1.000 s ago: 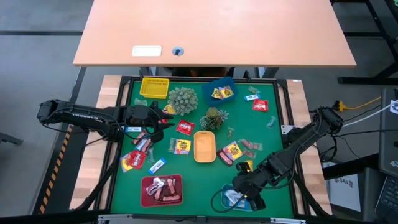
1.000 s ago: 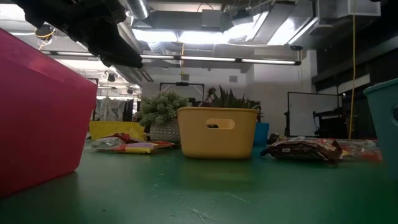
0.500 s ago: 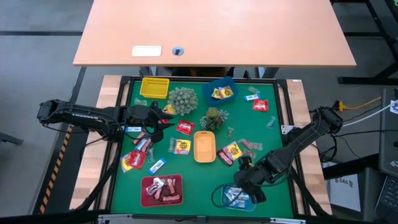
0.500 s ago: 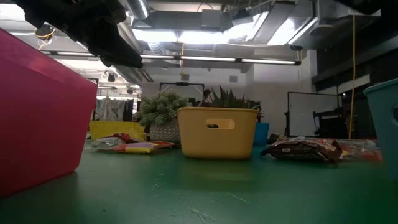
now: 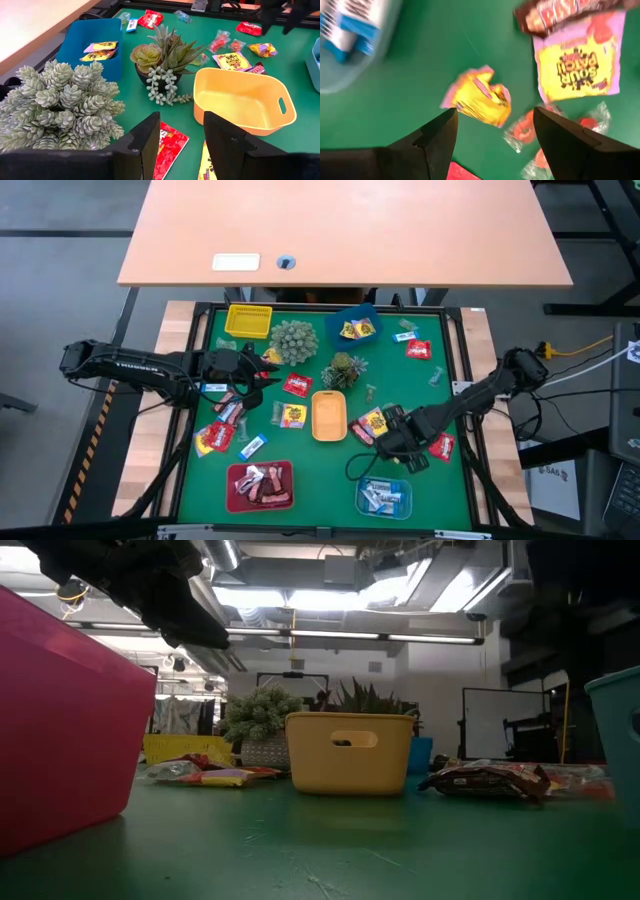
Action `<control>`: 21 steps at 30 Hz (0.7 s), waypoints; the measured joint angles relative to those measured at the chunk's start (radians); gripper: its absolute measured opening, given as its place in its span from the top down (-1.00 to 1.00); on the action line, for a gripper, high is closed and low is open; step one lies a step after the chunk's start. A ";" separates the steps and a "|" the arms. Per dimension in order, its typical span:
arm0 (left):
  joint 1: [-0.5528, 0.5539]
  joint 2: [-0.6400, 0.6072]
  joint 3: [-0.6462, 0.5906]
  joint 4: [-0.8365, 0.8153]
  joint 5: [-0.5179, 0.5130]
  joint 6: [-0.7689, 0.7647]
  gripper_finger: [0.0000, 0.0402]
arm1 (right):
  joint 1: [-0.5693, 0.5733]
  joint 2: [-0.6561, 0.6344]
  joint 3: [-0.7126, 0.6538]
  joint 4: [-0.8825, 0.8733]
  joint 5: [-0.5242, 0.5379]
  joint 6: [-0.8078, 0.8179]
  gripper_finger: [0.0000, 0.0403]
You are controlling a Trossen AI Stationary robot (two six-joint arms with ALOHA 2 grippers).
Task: Sort candy
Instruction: Put the yellow candy into the blue bin
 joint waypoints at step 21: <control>0.000 0.000 0.000 0.000 0.000 0.000 0.31 | -0.078 0.000 -0.146 0.183 -0.124 -0.113 0.19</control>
